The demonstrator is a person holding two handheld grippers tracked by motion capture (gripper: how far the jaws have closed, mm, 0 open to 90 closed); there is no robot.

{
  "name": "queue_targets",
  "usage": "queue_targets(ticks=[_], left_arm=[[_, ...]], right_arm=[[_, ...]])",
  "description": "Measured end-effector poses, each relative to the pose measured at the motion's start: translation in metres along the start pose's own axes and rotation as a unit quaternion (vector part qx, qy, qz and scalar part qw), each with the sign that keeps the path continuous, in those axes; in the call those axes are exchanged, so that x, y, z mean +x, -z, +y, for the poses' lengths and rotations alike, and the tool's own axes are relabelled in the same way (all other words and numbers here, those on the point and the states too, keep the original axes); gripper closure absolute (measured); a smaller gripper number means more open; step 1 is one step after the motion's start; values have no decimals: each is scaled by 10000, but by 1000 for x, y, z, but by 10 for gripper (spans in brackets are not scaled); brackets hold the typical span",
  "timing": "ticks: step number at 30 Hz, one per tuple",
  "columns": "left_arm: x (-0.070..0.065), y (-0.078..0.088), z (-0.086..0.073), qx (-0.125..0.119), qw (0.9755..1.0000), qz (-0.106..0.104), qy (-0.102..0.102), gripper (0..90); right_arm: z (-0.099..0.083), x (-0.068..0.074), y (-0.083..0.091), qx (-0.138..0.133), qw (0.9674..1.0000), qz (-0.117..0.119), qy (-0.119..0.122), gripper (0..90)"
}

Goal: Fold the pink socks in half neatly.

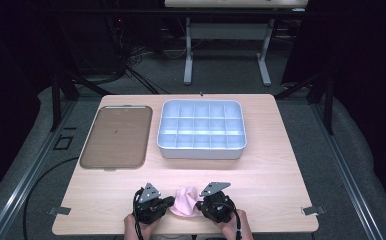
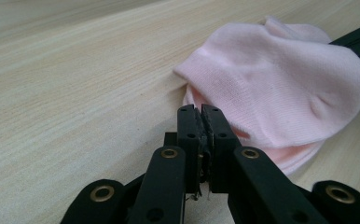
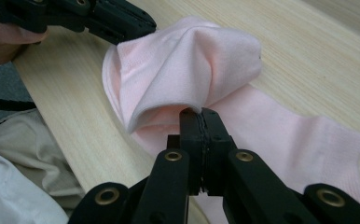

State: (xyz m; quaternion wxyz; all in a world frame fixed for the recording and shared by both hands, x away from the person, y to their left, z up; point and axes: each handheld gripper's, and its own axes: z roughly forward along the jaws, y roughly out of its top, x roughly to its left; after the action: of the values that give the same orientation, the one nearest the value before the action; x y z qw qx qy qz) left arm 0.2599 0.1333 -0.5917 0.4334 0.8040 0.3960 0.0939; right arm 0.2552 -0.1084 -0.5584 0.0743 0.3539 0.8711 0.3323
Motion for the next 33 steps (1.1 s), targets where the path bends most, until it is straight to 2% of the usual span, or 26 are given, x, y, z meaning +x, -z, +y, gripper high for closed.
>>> queue_targets(ticks=[2, 7, 9, 11, 12, 15, 17, 19, 20, 23, 26, 29, 33], left_arm=[[-1, 0, 0, -6, 10000, 26, -8, 866], [0, 0, 0, 6, 10000, 41, -81, 868], [-1, 0, 0, -3, 10000, 29, -34, 868], [0, 0, 0, 2, 10000, 25, -30, 867], [-1, 0, 0, 2, 10000, 24, -35, 867], [0, 0, 0, 14, 10000, 20, -90, 867], [0, 0, 0, 2, 9999, 28, -99, 867], [0, 0, 0, -3, 9999, 29, -96, 867], [0, 0, 0, 9, 10000, 16, -96, 867], [0, 0, 0, 9, 9999, 18, -101, 867], [0, 0, 0, 9, 9999, 21, -103, 867], [0, 0, 0, -3, 9999, 37, -120, 867], [0, 0, 0, 10, 9999, 29, -126, 867]], right_arm=[[-2, 2, 4, 69, 9997, -232, 79, 895], [-6, 5, 7, 202, 9987, -407, 224, 891], [-7, 5, 7, 216, 9988, -343, 280, 870], [-7, 5, 8, 213, 9991, -193, 326, 767], [-7, 5, 10, 172, 9991, -184, 346, 754], [-4, 0, 24, -17, 9993, 190, 314, 724], [-1, -7, 37, -241, 9991, 222, 280, 737], [5, -16, 43, -476, 9987, 119, 132, 742], [10, -21, 43, -433, 9989, 40, 152, 752], [24, -26, 26, -315, 9992, 2, 230, 741], [33, -20, 7, -121, 9987, -8, 487, 727], [33, -16, -7, 129, 9982, -9, 584, 713], [27, -12, -15, 309, 9970, 14, 710, 668]])
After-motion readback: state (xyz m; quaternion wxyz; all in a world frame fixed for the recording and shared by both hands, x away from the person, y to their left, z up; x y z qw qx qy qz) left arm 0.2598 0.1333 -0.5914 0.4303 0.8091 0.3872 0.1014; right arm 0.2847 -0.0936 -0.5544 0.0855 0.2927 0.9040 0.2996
